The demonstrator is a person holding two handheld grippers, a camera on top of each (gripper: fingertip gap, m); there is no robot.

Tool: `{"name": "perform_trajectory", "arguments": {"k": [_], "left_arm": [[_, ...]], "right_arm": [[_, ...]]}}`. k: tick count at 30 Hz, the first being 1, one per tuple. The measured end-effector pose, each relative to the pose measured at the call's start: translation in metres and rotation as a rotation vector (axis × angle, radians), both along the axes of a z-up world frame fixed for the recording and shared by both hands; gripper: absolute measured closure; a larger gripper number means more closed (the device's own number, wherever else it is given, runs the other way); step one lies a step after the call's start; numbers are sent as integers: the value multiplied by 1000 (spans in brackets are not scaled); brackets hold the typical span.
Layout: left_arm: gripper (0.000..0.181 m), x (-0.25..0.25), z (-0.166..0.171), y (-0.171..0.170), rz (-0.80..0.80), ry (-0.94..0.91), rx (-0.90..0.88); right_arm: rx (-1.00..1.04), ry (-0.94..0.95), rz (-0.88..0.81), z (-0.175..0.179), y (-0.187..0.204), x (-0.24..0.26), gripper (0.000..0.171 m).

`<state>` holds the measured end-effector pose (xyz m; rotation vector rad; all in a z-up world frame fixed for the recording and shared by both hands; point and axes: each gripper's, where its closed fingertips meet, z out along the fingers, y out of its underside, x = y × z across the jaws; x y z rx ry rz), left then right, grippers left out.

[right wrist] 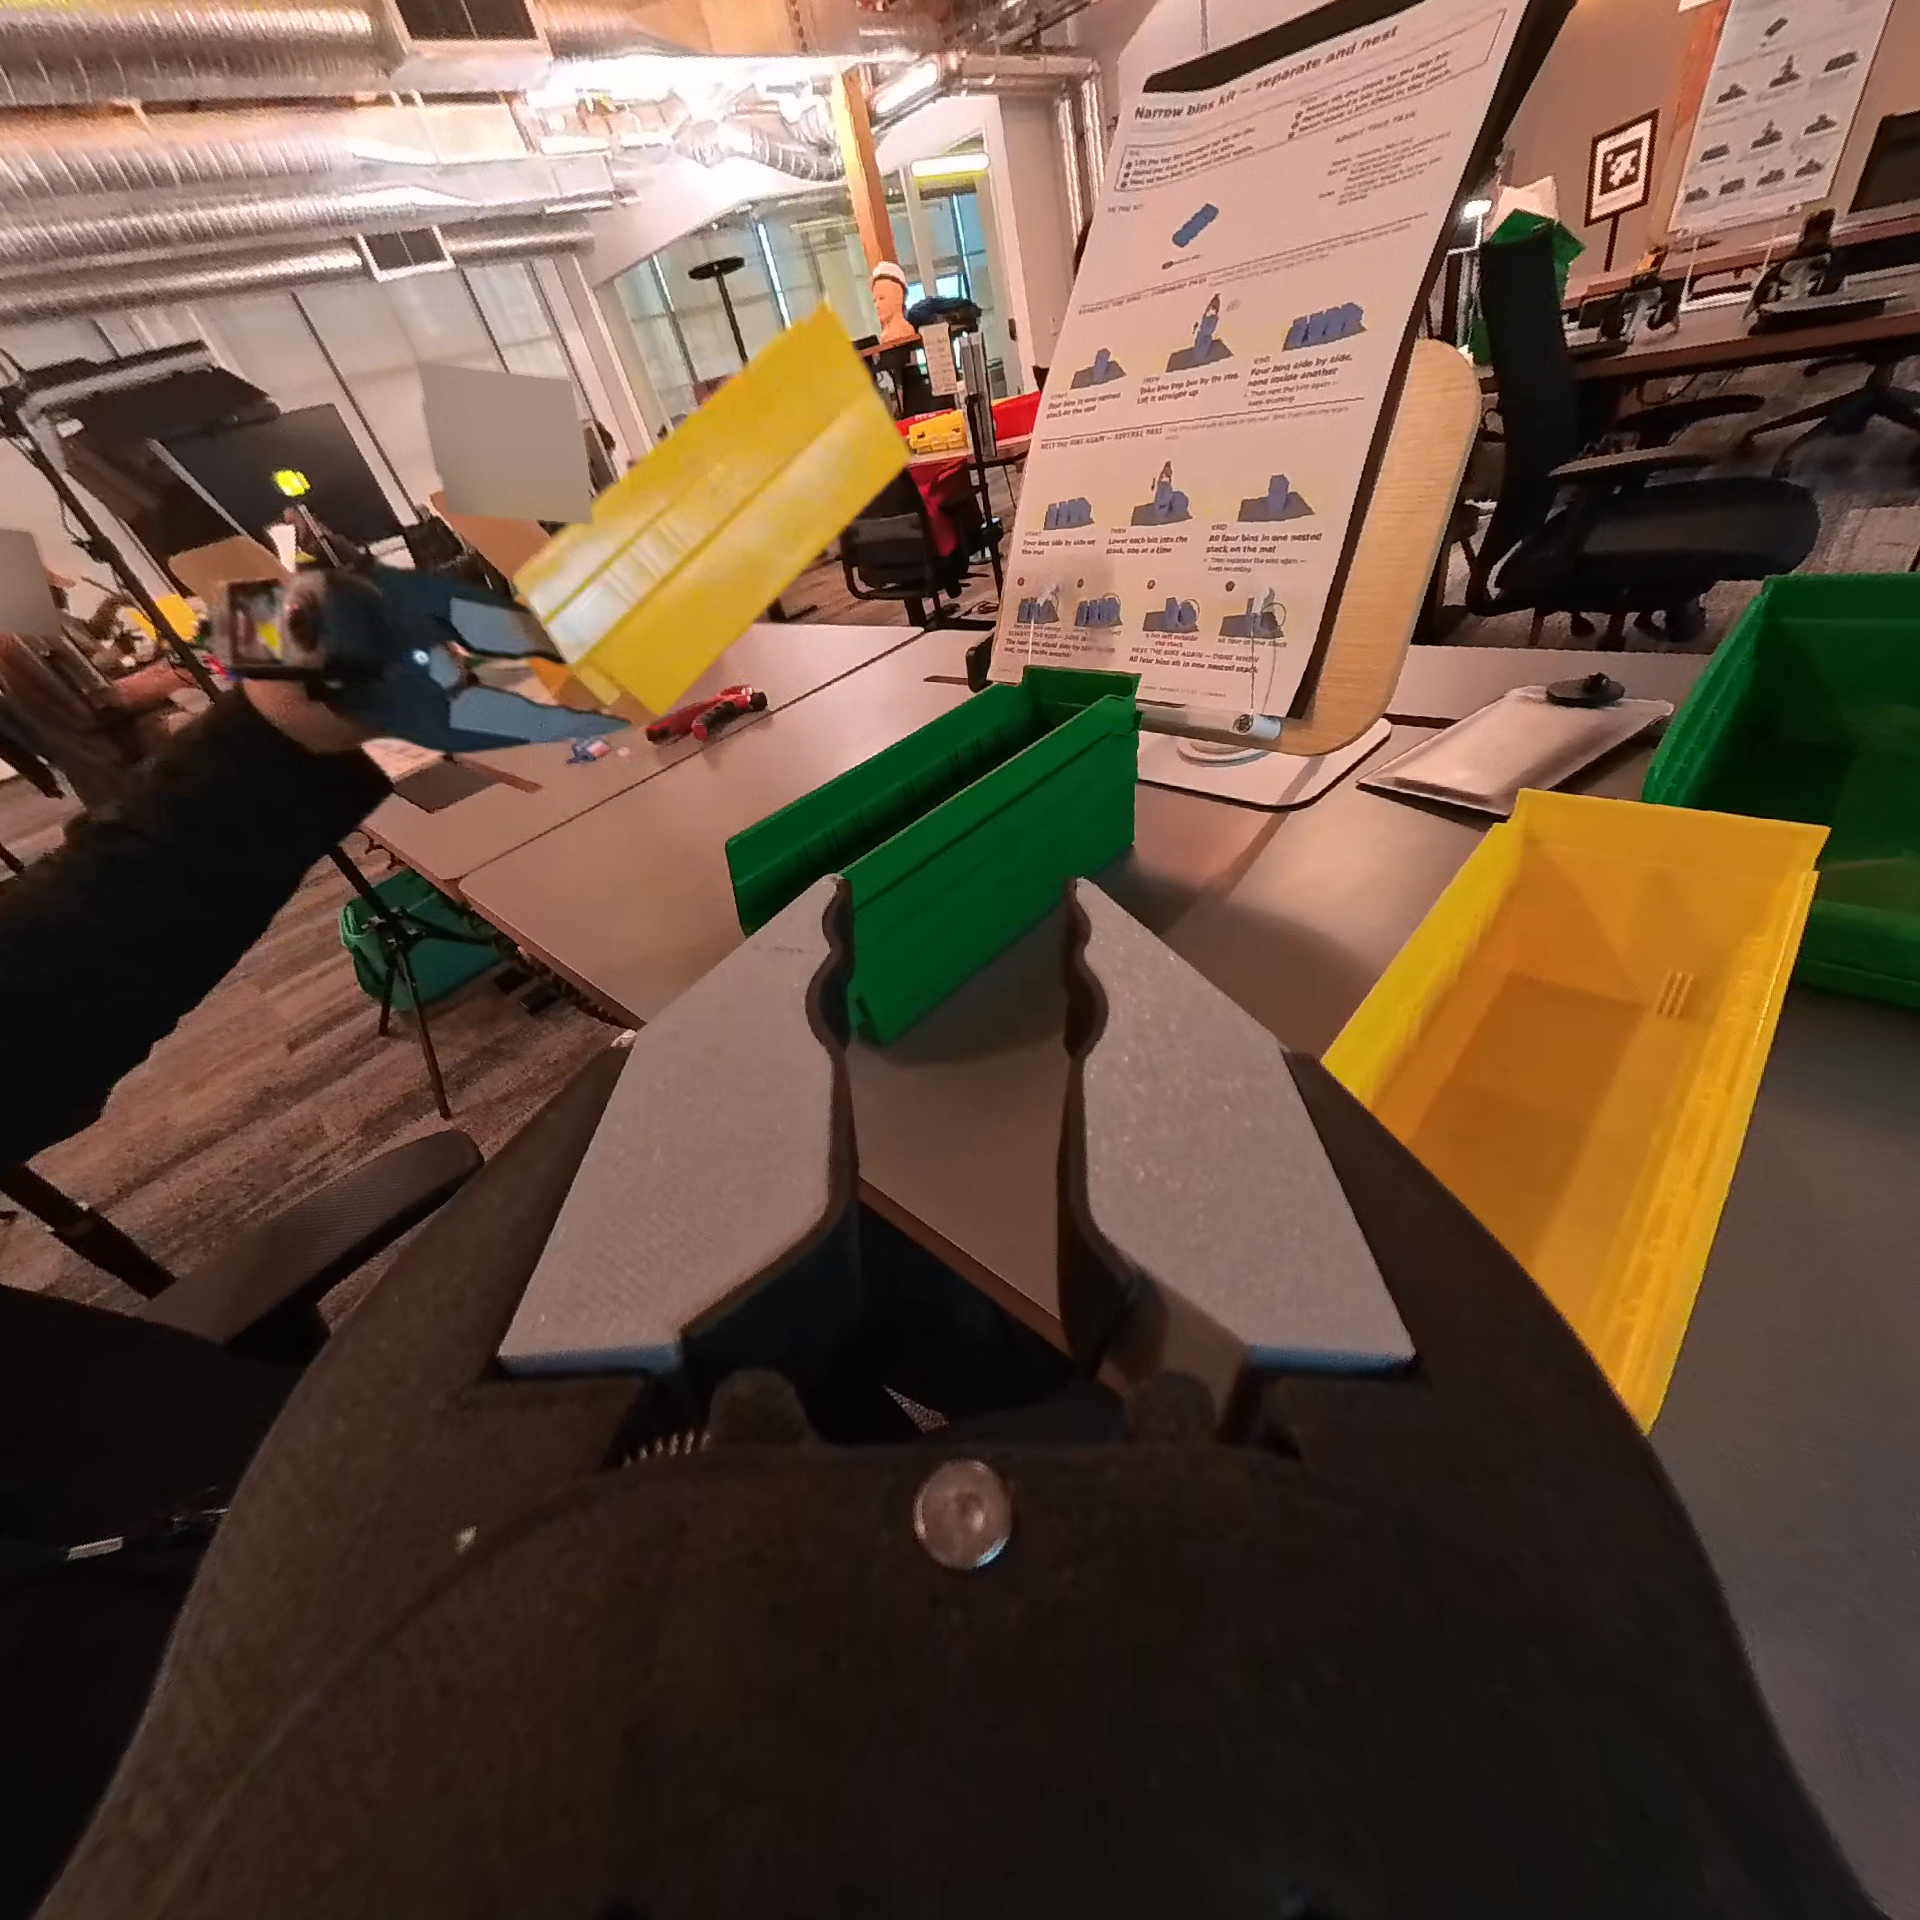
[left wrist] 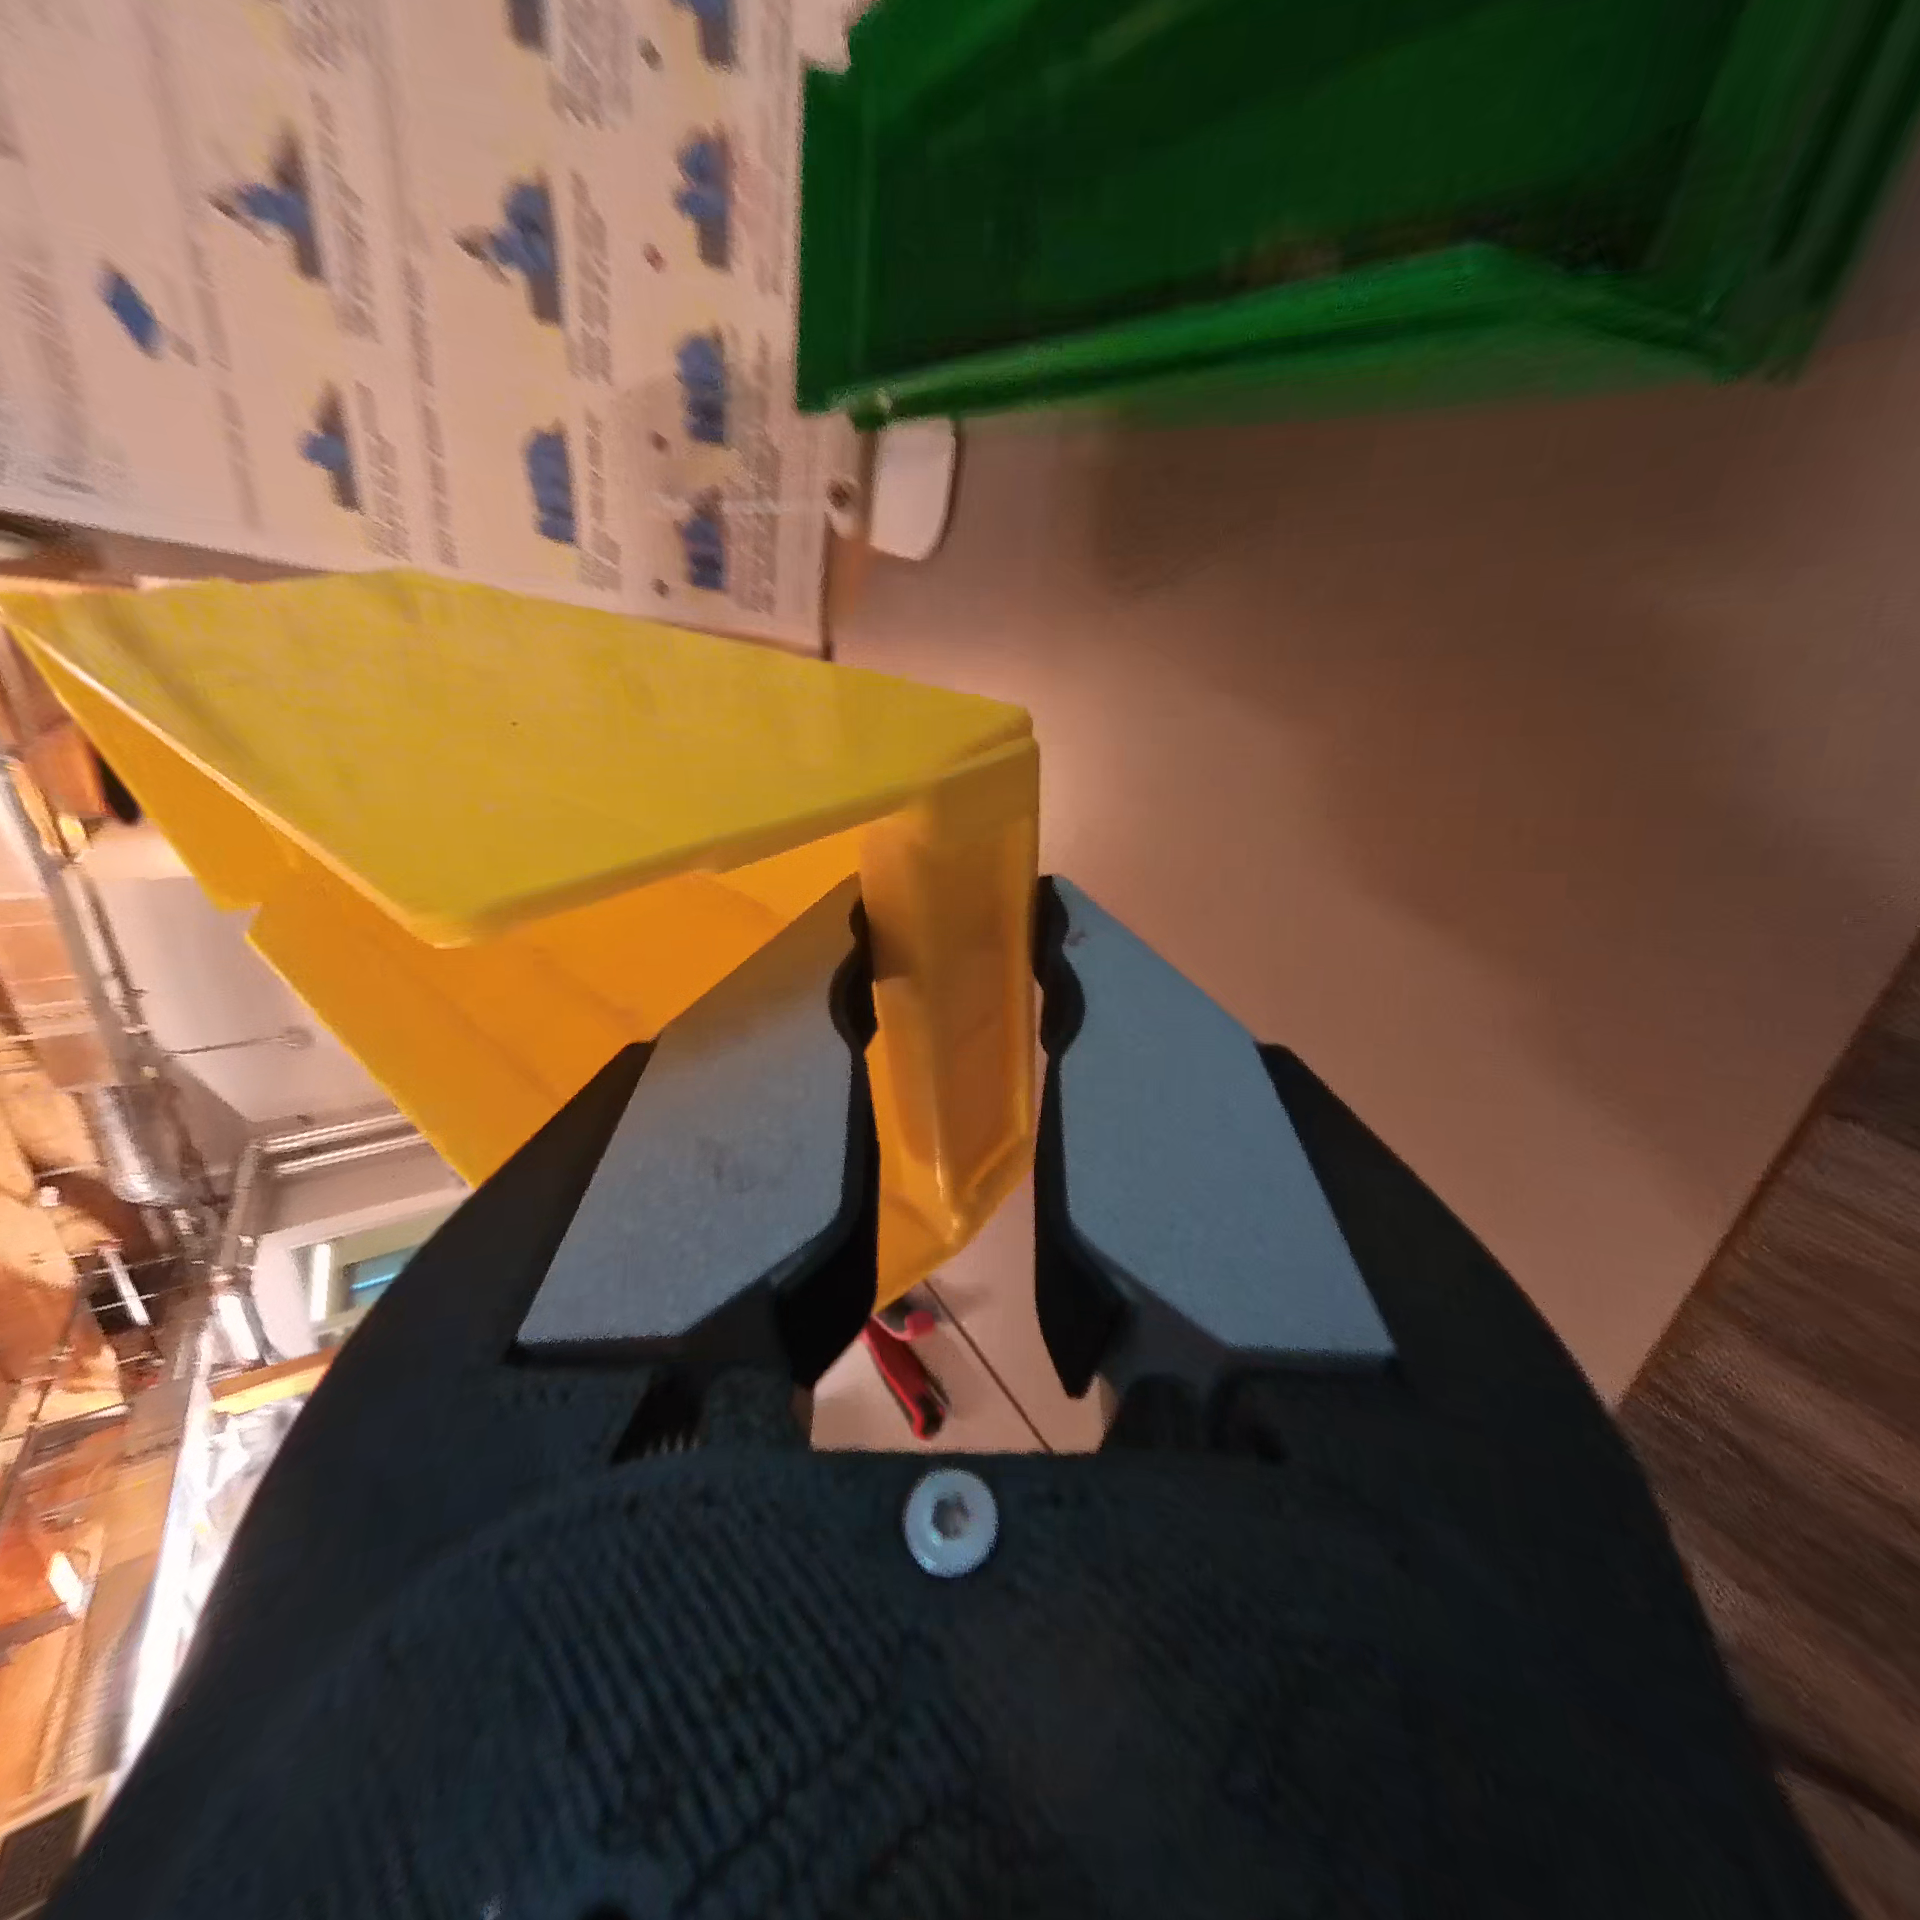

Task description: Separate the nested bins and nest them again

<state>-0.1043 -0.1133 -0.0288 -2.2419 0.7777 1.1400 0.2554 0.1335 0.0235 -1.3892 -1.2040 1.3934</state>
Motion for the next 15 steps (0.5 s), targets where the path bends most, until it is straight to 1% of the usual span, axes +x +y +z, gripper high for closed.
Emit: {"name": "perform_trajectory", "arguments": {"k": [3, 6, 9, 12, 15], "left_arm": [[154, 26, 21, 25, -33, 47, 53], [154, 58, 25, 50, -75, 31, 60], [154, 87, 10, 72, -124, -29, 31], [154, 105, -15, 91, -148, -79, -4], [154, 111, -42, 102, -160, -55, -74]], "right_arm": [[4, 0, -2, 1, 0, 0, 135], [6, 0, -2, 1, -1, 0, 135], [8, 5, 2, 2, -3, 0, 136], [18, 4, 13, 3, -7, -2, 135], [26, -1, 16, 3, -8, -4, 135]]}}
